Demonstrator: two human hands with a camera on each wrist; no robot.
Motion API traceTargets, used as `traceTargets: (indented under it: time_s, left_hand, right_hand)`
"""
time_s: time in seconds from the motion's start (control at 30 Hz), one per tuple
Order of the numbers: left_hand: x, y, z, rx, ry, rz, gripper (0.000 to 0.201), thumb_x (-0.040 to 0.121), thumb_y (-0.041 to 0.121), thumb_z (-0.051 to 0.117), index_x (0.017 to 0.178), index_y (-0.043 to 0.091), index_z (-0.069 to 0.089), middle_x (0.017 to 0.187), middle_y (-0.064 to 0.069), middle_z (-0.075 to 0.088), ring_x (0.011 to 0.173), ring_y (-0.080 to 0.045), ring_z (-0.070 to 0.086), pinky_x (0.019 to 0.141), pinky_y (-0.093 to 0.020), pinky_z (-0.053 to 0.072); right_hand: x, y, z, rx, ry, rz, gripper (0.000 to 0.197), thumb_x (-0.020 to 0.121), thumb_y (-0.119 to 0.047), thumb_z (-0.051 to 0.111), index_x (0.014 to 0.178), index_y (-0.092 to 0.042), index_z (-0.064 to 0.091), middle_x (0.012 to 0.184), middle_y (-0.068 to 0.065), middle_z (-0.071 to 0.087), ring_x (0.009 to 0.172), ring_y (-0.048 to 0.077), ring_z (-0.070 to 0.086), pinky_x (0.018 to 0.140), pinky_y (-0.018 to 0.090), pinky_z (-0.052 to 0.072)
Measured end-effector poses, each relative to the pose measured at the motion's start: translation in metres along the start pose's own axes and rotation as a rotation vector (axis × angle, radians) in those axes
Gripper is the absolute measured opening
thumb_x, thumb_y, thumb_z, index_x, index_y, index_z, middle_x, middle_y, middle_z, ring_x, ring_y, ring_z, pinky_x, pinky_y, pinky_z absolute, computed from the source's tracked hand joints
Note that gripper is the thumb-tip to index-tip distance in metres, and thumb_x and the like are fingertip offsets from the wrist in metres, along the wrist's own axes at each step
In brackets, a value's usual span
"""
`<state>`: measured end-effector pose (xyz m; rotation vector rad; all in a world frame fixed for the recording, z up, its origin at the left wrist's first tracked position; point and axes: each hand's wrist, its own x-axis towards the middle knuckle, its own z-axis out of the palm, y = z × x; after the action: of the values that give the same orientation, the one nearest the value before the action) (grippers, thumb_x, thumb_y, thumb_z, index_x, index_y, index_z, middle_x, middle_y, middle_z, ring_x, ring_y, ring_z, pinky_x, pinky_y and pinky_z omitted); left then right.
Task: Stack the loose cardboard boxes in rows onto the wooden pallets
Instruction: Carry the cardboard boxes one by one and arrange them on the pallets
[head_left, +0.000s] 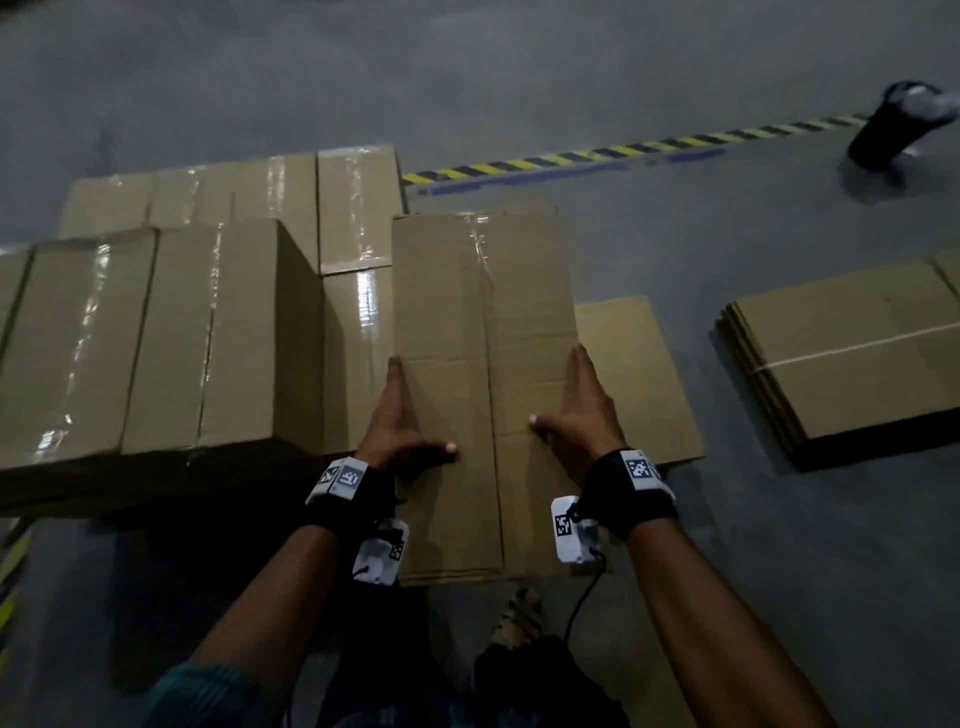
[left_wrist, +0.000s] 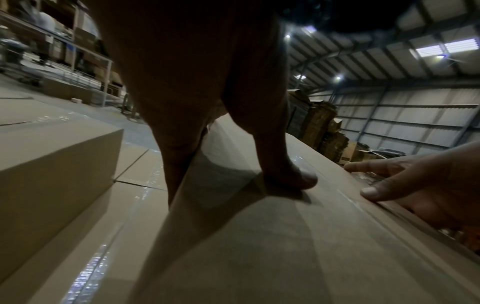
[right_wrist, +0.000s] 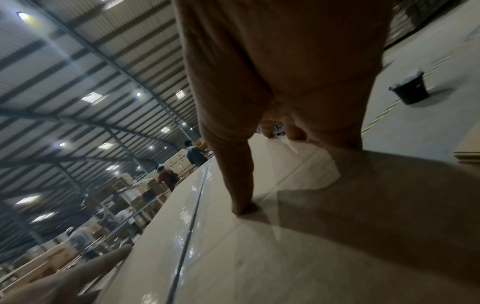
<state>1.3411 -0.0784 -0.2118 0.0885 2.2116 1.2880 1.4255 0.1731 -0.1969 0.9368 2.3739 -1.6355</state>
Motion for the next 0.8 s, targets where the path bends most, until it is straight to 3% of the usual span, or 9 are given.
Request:
traceTargets:
  time_s: [0.1,0.2,0.3,0.43,0.53,0.73,0.8]
  left_hand:
    - [0.011,-0.009,-0.029,-0.016,0.005,-0.008,0.158,0.045,0.021,0.098,0.151,0.039,-0.017,0.159,0.008,0.008,0.138,-0.01,0.014,0.118,-0.048,0.022]
    - [0.035,-0.024,-0.062,-0.052,-0.009,-0.053,0.158,0.042,0.027,0.098,0.146,0.05,-0.019,0.161,0.004,0.006,0.145,-0.025,0.017,0.115,-0.058,0.025]
    - [0.064,-0.033,-0.094,-0.04,-0.016,-0.066,0.156,0.046,0.025,0.098,0.149,0.043,-0.018,0.163,0.001,0.0,0.148,-0.027,0.011,0.117,-0.058,0.022]
    - [0.11,-0.046,-0.139,0.009,-0.051,-0.099,0.157,0.046,0.03,0.097,0.15,0.04,-0.02,0.163,-0.006,0.005,0.148,-0.029,0.014,0.118,-0.053,0.021]
    - [0.143,-0.053,-0.17,0.042,-0.071,-0.151,0.155,0.049,0.026,0.097,0.15,0.036,-0.02,0.163,-0.009,0.006,0.148,-0.032,0.012,0.118,-0.053,0.019]
    - [0.194,-0.071,-0.2,0.159,-0.071,-0.236,0.154,0.05,0.019,0.096,0.152,0.03,-0.02,0.161,-0.012,0.012,0.147,-0.036,0.016,0.116,-0.055,0.02]
    - [0.209,-0.077,-0.202,0.179,-0.053,-0.269,0.151,0.052,0.018,0.095,0.153,0.027,-0.018,0.161,-0.013,0.012,0.146,-0.037,0.017,0.116,-0.054,0.021]
  right_hand:
    - [0.018,-0.03,0.023,-0.054,-0.058,-0.003,0.118,0.07,-0.007,0.084,0.156,-0.036,0.009,0.162,0.0,0.021,0.145,0.024,0.028,0.117,0.039,0.03]
    - [0.045,-0.057,0.053,-0.164,-0.113,0.014,0.115,0.074,-0.009,0.083,0.157,-0.027,0.006,0.164,0.0,0.013,0.148,0.022,0.019,0.112,0.029,0.022]
    - [0.074,-0.081,0.082,-0.229,-0.128,0.032,0.116,0.074,-0.012,0.084,0.157,-0.026,0.004,0.164,0.002,0.012,0.148,0.024,0.017,0.115,0.033,0.02]
    - [0.109,-0.105,0.123,-0.239,-0.148,0.084,0.118,0.074,-0.013,0.084,0.157,-0.028,0.002,0.164,0.003,0.008,0.149,0.027,0.014,0.118,0.043,0.019]
    - [0.135,-0.116,0.155,-0.178,-0.167,0.132,0.121,0.072,-0.01,0.084,0.157,-0.031,0.002,0.164,0.002,0.008,0.149,0.028,0.015,0.117,0.047,0.021]
    - [0.175,-0.114,0.203,-0.09,-0.17,0.21,0.118,0.073,-0.001,0.081,0.157,-0.03,0.003,0.161,0.002,0.017,0.144,0.026,0.024,0.105,0.031,0.027]
    - [0.192,-0.108,0.218,-0.11,-0.194,0.195,0.123,0.07,-0.005,0.084,0.157,-0.032,0.002,0.162,0.0,0.014,0.145,0.026,0.021,0.109,0.034,0.025]
